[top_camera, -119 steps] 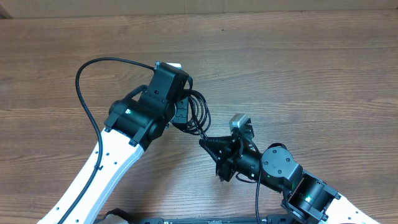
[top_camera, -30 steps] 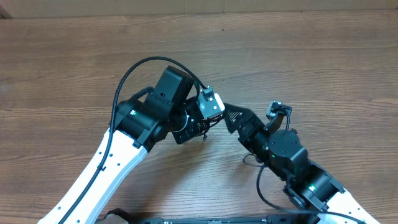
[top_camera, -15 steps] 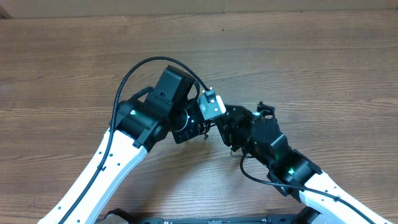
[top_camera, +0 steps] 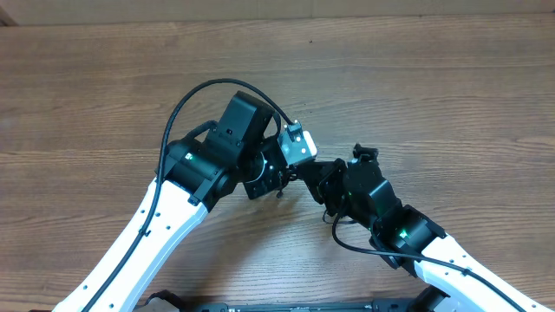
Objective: Untangle cables
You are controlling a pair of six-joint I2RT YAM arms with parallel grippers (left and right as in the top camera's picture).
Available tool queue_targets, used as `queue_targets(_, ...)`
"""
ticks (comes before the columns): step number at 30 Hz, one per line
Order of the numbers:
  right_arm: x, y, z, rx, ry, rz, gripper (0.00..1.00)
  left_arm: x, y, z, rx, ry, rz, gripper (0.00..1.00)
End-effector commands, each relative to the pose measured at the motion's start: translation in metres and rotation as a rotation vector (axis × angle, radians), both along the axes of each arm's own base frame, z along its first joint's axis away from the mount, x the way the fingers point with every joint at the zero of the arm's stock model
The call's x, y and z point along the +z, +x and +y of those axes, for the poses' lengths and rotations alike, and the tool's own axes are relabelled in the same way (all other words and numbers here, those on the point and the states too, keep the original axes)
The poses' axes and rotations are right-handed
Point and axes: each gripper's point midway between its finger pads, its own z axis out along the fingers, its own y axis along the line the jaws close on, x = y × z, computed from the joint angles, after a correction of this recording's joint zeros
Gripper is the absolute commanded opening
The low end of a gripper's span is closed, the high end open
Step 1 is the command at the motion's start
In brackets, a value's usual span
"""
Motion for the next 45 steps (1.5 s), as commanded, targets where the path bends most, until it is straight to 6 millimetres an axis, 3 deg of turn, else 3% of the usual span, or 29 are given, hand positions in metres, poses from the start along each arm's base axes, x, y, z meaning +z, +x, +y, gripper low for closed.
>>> queue_targets(1, -0.011, -0.008, 0.002, 0.096, -0.102, -0.036, 0.04, 0.014, 0.016, 0.000, 0.120, -0.057, -0.033, 0.04)
queue_targets(8, -0.034, -0.021, -0.010, 0.176, -0.252, -0.024, 0.04, 0.033, 0.062, 0.030, 0.558, -0.112, -0.146, 0.04)
queue_targets(12, -0.049, -0.029, -0.019, 0.190, -0.315, 0.025, 0.04, 0.045, 0.078, 0.042, 0.716, -0.160, -0.208, 0.15)
queue_targets(14, -0.055, -0.032, -0.025, 0.187, -0.346, 0.042, 0.04, 0.049, 0.082, 0.045, 0.763, -0.182, -0.222, 0.30)
queue_targets(16, -0.055, -0.032, -0.025, 0.215, -0.376, 0.015, 0.04, 0.050, 0.083, 0.044, 0.779, -0.207, -0.214, 0.57)
queue_targets(20, -0.054, -0.030, -0.026, 0.241, -0.408, -0.026, 0.04, 0.047, 0.079, 0.038, 0.753, -0.218, -0.181, 0.75)
queue_targets(22, -0.052, -0.028, -0.024, 0.264, -0.425, -0.062, 0.04, 0.043, 0.074, 0.034, 0.729, -0.220, -0.146, 0.95)
queue_targets(23, -0.051, -0.027, -0.023, 0.279, -0.436, -0.083, 0.04, 0.040, 0.070, 0.030, 0.709, -0.224, -0.115, 0.99)
queue_targets(29, -0.049, -0.022, -0.027, 0.282, -0.481, -0.128, 0.04, 0.015, 0.036, 0.017, 0.651, -0.213, 0.099, 1.00)
queue_targets(33, -0.049, -0.018, -0.031, 0.258, -0.501, -0.135, 0.04, -0.005, 0.007, 0.027, 0.939, -0.253, 0.357, 0.99)
queue_targets(38, -0.049, -0.018, -0.031, 0.256, -0.502, -0.135, 0.04, -0.021, -0.029, 0.018, 1.123, -0.285, 0.649, 0.99)
queue_targets(45, -0.050, -0.019, -0.031, 0.258, -0.503, -0.132, 0.04, -0.071, -0.037, 0.032, 1.389, -0.263, 0.719, 0.99)
